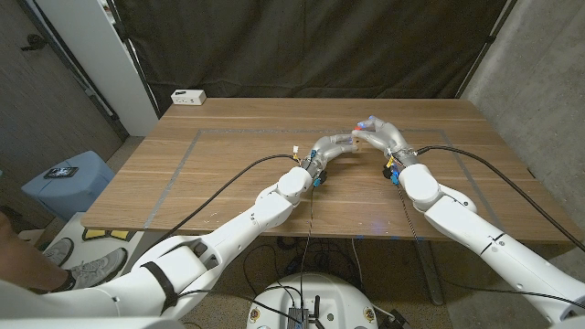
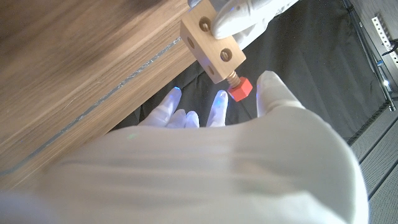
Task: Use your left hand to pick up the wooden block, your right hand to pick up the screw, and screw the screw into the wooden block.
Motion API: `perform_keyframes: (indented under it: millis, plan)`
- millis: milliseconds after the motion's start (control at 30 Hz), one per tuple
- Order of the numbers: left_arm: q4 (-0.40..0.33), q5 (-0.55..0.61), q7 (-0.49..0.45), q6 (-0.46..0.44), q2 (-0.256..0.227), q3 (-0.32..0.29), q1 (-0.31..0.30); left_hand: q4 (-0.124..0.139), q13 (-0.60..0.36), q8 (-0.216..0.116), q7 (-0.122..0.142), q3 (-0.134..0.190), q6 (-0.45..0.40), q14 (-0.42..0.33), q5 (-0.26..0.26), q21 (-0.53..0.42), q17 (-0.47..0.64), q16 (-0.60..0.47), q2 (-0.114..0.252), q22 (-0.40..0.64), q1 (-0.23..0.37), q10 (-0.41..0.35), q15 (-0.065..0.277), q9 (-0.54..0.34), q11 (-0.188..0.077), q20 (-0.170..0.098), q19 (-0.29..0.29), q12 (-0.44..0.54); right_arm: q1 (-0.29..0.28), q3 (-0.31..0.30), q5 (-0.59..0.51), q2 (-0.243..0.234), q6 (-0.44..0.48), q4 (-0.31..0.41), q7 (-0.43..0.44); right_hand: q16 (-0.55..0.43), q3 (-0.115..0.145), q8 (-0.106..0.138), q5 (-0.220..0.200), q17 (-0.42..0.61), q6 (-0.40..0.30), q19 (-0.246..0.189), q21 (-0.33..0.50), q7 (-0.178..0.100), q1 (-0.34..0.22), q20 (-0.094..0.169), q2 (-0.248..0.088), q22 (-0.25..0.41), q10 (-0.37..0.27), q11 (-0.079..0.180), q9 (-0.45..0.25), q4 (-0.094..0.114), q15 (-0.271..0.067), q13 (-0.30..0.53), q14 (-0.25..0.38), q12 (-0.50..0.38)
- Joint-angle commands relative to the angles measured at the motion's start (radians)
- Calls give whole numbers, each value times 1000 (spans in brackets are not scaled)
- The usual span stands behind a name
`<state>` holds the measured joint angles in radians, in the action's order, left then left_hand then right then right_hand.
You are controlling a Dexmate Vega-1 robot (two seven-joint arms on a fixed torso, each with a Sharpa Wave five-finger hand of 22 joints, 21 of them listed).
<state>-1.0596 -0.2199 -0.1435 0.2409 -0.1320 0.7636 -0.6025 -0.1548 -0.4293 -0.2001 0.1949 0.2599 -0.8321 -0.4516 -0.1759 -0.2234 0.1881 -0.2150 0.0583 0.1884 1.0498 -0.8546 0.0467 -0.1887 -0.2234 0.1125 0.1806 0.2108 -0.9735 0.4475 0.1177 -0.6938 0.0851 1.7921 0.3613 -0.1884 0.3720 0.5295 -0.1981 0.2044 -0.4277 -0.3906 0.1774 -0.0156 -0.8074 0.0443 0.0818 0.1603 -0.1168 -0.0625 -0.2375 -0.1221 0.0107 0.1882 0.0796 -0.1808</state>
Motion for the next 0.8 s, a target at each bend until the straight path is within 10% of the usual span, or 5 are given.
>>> perform_keyframes:
  millis: [33,800]
  plan:
    - [-21,4,-8,-7,-9,-1,-9,5,-2,-6,-6,-1,-3,-8,-6,0,3,-2,8,4,2,-10,85,-5,3,1,7,4,-10,-10,12,-20,11,28,-20,3,-7,-12,2,1,20,15,-3,3,24,20,-1,4,15,-3,3,6,9,5,-16,2]
    - [-35,12,-12,-8,-20,-1,-14,4,-3,-6,-5,-2,-3,-10,-6,0,2,-2,9,4,5,-11,85,-5,3,2,7,5,-11,-26,57,-34,14,44,-58,3,-28,-64,16,-3,93,55,-3,1,75,7,1,5,54,-9,19,17,20,5,-53,-1]
